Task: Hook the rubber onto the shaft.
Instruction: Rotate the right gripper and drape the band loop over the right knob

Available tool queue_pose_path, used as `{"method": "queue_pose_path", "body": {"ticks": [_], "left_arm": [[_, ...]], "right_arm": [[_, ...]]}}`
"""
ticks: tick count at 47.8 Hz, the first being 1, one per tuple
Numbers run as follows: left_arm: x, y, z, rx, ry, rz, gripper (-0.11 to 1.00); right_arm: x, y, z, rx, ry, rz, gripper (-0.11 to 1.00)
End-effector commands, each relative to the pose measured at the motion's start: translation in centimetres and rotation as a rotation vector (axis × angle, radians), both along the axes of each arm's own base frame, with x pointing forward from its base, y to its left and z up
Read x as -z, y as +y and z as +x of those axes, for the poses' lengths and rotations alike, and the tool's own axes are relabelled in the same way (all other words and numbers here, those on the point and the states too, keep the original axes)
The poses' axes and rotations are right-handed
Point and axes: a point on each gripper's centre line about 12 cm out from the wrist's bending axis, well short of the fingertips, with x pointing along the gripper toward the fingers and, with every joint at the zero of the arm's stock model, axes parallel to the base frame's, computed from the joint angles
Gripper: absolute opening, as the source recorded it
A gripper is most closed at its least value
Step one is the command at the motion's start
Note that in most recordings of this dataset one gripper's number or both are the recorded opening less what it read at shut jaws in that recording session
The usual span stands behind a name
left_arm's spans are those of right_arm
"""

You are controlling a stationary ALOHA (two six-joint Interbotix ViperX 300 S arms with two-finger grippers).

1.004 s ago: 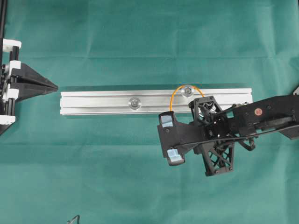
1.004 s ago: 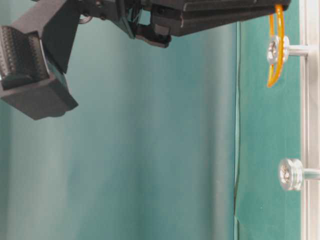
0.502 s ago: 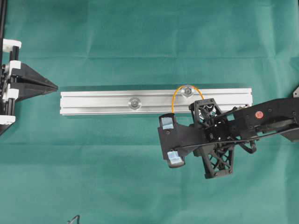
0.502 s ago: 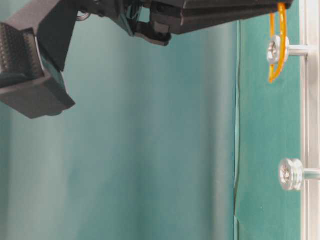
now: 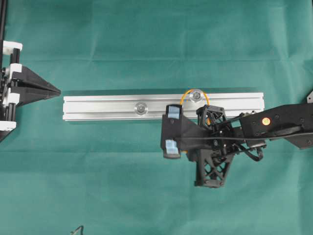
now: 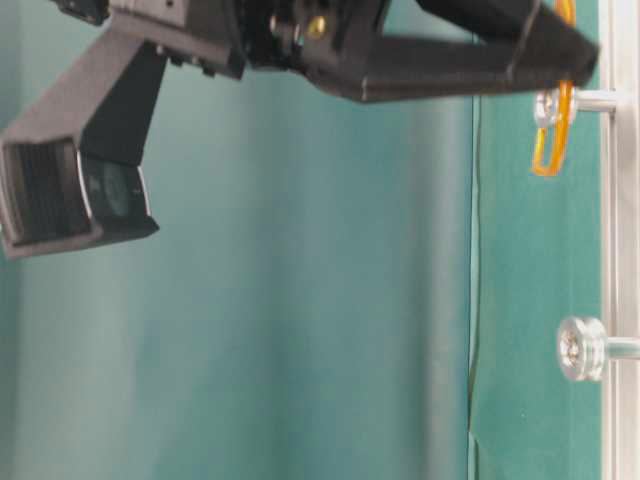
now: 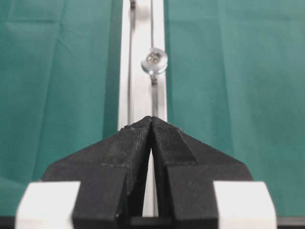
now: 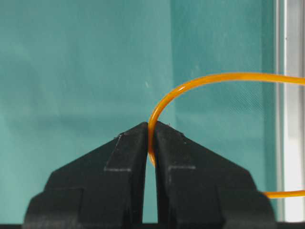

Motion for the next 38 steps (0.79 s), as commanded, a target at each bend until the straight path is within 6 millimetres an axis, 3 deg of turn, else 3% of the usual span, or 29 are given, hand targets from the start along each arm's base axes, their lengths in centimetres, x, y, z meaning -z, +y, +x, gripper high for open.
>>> {"method": "queue_pose_path", "body": {"ticks": [1, 19, 38], "left_arm": [[-1.0, 0.1, 0.3, -0.003, -0.025, 0.002, 0.00], [-1.0, 0.1, 0.2, -0.002, -0.026, 0.003, 0.00], [-1.0, 0.0, 0.2, -0.001, -0.028, 0.003, 0.00]], "right_arm": [[-1.2, -0.1, 0.6, 0.065, -0.054, 0.046, 0.07], [-1.2, -1.3, 1.3, 0.314, -0.047, 0.145, 0.07], [-2.3, -1.5, 3.6, 0.394, -0.147, 0.231, 0.07]]}}
